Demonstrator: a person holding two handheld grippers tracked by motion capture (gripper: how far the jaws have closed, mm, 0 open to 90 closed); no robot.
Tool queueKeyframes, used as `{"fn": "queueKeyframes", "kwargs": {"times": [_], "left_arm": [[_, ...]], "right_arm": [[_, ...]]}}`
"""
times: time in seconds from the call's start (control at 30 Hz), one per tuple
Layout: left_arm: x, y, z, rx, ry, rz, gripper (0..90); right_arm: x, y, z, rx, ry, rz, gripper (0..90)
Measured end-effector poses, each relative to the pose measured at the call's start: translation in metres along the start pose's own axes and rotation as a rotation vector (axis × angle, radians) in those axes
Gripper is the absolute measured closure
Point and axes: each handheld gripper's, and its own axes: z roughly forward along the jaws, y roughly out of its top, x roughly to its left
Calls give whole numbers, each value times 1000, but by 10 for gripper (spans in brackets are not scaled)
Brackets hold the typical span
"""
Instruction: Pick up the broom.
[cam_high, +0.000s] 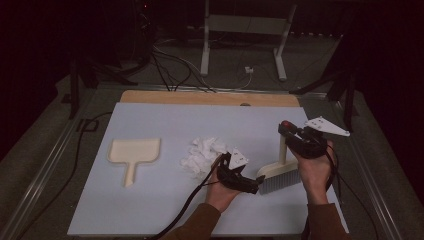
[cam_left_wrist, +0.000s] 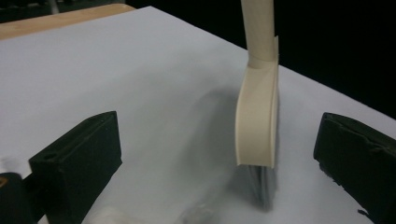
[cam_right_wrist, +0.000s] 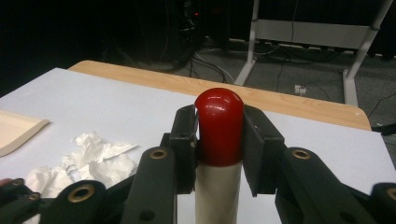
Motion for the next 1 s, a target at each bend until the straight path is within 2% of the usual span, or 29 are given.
{"fn": "queueKeyframes", "kwargs": {"times": [0.2, 0.27, 0.33, 0.43, 0.47, 0.53, 0.57, 0.63, 0.7, 0.73, 0.77, 0.87, 1.0], "left_arm": [[-4, -1, 7, -2, -47, -4, 57], [-7, -1, 10, 7, -61, 9, 77], [-8, -1, 11, 8, -61, 8, 94], [-8, 0, 13, 21, -69, 12, 200], [-8, 0, 14, 25, -78, 10, 331], [-6, 0, 16, 35, -99, 4, 441], [-6, -1, 18, 42, -102, 0, 441], [-6, -1, 21, 57, -130, -2, 505], [-7, -2, 24, 74, -129, 8, 551], [-6, -2, 25, 76, -134, 2, 615], [-5, -2, 26, 78, -140, -8, 615], [-1, -1, 25, 70, -180, -37, 693], [0, 0, 23, 60, -215, -50, 701]], "right_arm": [[4, 2, -4, -13, 16, 2, 687], [5, 3, -5, -15, 17, 0, 687], [6, 3, -5, -16, 18, -2, 687], [7, 3, -6, -14, 20, -2, 687], [8, 3, -7, -15, 21, -5, 687], [9, 3, -7, -14, 19, -8, 687], [9, 3, -7, -14, 19, -8, 687], [10, 4, -8, -14, 20, -12, 687], [11, 4, -8, -13, 23, -14, 687], [11, 4, -8, -14, 25, -15, 687], [11, 4, -8, -14, 25, -15, 687], [9, 5, -10, -17, 38, -11, 686], [7, 6, -13, -21, 50, -9, 685]]}}
